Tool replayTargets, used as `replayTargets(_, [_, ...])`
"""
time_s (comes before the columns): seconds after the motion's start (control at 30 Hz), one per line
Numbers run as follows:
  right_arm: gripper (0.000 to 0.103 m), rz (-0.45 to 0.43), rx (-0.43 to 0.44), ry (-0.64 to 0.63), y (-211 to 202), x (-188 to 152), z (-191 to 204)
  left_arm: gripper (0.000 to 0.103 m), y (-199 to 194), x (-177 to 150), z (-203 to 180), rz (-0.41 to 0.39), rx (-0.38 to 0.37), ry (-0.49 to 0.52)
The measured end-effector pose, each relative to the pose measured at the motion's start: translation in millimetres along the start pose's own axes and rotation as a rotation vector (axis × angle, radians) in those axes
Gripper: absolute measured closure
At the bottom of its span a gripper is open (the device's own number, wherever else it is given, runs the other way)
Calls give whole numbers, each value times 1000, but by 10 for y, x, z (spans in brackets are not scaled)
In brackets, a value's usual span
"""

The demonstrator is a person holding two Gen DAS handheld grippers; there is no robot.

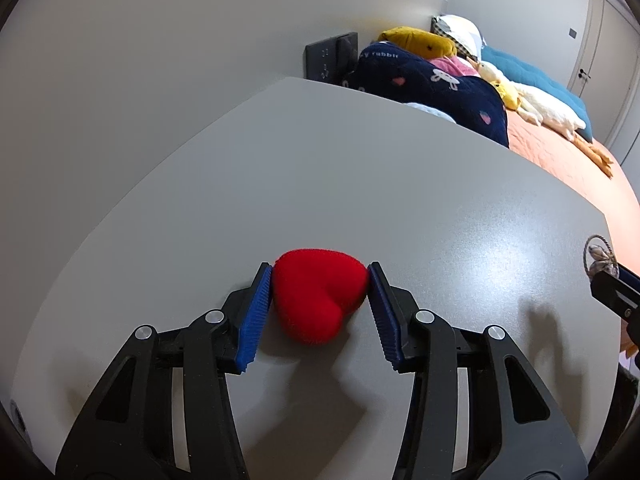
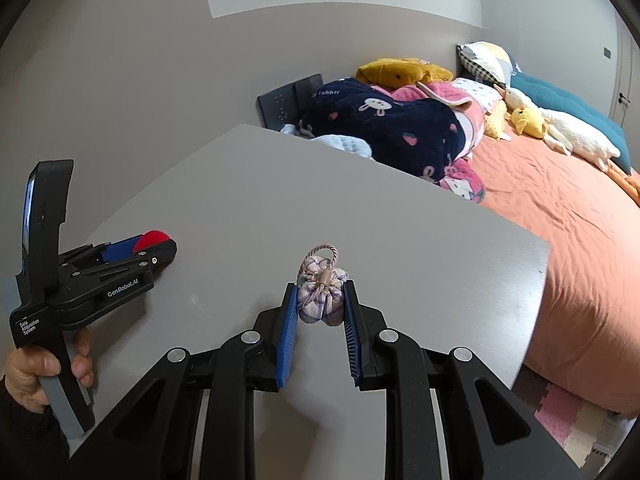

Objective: Organize soft objects
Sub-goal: 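Grasp the small hair tie with the right tool while the left tool grasps the red heart, then carry the heart and hair tie over the bin and open both tools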

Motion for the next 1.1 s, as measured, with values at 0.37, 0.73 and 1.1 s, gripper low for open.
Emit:
replayTargets(0.37, [79,-16,-7,16,-362,-158,-89,56,-462,-201,-242,-37,-33,31])
replayTargets(0.73, [79,-24,4,19,-813,-459,-89,56,-917,-530,-486,-49,-64,58])
replayTargets(1.1, [79,-44,-1,26,-1298,-816,-101,56,-1279,-823,-674,-66,-85,67])
Point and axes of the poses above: each gripper's, at about its wrist camera, not at the fingertips, and y roughly the way its jaws point, z to its left, x to its top, the point moved 1 cm from there along y, roughly the way its jaws point, and after that the axes turned 4 degrees about -x, right-handed, at the moved point
